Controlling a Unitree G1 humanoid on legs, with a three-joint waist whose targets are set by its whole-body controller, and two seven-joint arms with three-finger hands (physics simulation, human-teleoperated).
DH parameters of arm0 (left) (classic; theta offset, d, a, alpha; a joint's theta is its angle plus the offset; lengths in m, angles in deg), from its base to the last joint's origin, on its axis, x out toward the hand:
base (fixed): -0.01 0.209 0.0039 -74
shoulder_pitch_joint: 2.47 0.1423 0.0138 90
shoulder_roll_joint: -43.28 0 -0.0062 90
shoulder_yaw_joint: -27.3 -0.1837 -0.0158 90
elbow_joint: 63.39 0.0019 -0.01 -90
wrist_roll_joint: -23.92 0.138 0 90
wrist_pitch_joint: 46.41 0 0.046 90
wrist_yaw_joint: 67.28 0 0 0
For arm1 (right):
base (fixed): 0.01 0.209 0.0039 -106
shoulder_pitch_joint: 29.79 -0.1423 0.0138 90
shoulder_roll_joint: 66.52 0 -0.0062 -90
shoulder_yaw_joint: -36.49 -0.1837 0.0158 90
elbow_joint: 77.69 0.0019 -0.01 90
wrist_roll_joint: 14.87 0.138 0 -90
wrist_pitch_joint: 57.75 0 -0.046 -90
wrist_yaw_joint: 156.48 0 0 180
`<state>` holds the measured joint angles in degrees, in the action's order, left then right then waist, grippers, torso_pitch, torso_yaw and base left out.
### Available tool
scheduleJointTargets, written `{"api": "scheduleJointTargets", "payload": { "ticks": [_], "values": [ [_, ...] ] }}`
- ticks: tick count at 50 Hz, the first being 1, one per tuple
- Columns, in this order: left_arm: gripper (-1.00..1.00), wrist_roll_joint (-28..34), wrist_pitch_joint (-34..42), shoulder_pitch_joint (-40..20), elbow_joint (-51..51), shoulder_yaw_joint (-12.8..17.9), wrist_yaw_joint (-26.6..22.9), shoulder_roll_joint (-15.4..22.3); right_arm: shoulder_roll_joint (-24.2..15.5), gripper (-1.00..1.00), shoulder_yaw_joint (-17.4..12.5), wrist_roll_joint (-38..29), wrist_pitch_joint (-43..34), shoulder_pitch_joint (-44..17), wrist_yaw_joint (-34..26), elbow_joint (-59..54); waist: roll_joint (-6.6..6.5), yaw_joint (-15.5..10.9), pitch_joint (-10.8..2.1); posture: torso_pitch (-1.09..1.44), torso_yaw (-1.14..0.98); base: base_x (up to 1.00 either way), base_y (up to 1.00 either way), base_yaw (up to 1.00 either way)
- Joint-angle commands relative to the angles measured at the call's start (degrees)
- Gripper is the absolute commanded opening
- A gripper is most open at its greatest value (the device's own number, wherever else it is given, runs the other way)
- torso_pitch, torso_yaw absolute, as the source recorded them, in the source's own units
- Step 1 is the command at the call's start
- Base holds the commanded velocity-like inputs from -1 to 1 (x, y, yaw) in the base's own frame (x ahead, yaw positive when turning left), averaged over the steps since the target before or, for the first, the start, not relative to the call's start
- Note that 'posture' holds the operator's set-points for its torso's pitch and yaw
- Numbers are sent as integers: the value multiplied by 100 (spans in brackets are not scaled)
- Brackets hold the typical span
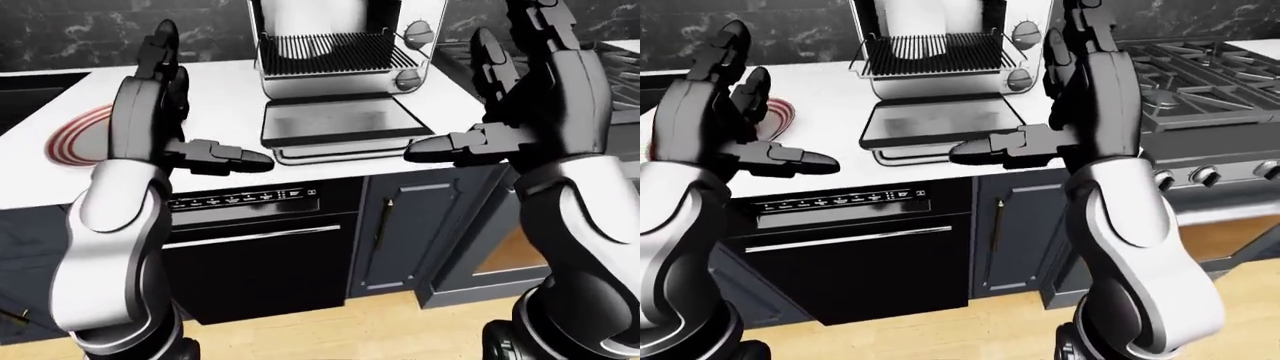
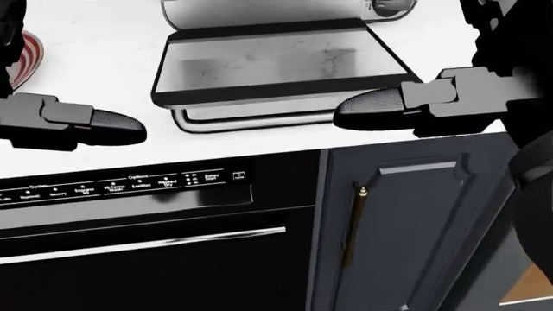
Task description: Place the bread on the rack of the toaster oven.
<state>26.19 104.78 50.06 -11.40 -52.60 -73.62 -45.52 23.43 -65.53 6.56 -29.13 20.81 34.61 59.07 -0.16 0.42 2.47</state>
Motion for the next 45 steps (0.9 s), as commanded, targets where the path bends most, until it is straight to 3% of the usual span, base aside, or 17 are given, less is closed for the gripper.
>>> {"api": "scheduleJointTargets", "payload": {
  "ticks": [1,6,11,12,14,15,17,18,26,28,30,31,33,38,40,41,45],
  "values": [
    [100,28,-157,-140,-108,43,-5,37,-49,100,-30,-23,158,-125,33,55,-22,6,-92,0,0,0,56,0],
    [100,38,-172,-94,-128,73,-29,48,-39,100,2,-36,197,-133,51,17,239,-18,-122,0,0,0,56,0],
    [100,50,-193,-73,-131,70,-31,37,-15,100,25,-61,209,-139,49,-3,214,-11,-217,0,0,0,37,0],
    [100,56,-193,-62,-139,69,-29,35,-9,100,17,-68,232,-126,48,-16,224,-16,-134,0,0,0,2,0],
    [100,65,-203,-58,-131,61,-28,30,-2,100,23,-66,238,-122,47,-23,-34,46,-72,0,0,0,0,0],
    [100,68,-210,-69,-114,56,-27,27,-3,100,24,-66,231,-140,50,-31,-289,46,-76,0,0,0,0,0],
    [100,84,-218,-91,-89,37,-29,24,-4,100,6,-44,216,-169,49,-14,-139,-14,33,0,0,0,0,0],
    [100,95,-226,-90,-75,21,-37,26,-2,100,-16,-34,232,-155,53,-19,-142,-19,-143,0,0,5,0,0],
    [100,126,-148,-196,-71,13,-79,47,-78,100,-87,125,156,-254,143,-1,48,-84,-68,0,0,8,0,0],
    [100,134,-146,-206,-62,15,-90,47,-78,100,-108,176,138,-259,174,16,188,-92,-71,0,0,7,0,0],
    [100,152,-144,-214,-55,8,-108,60,-107,100,-105,199,138,-289,191,-13,524,-95,-178,0,0,9,0,0],
    [100,153,-142,-221,-53,14,-112,54,-133,100,-93,211,132,-306,191,-14,298,-47,-91,0,0,9,0,0],
    [100,168,-151,-211,-53,1,-116,50,-139,100,-77,232,101,-345,216,-14,341,-72,-72,0,0,15,0,0],
    [100,181,-167,-187,-61,22,-134,44,-132,100,-33,216,143,-281,227,-5,35,-57,-9,0,0,15,0,0],
    [100,191,-180,-172,-54,19,-139,44,-135,100,-15,196,163,-242,207,1,-188,-24,-15,0,0,16,0,0],
    [100,196,-182,-173,-57,22,-139,44,-123,100,-29,203,152,-249,204,4,-390,-4,-83,0,0,16,0,0],
    [100,208,-164,-175,-72,31,-144,47,-143,100,-30,200,125,-267,179,31,-347,-45,-52,0,0,15,1,0]
  ]
}}
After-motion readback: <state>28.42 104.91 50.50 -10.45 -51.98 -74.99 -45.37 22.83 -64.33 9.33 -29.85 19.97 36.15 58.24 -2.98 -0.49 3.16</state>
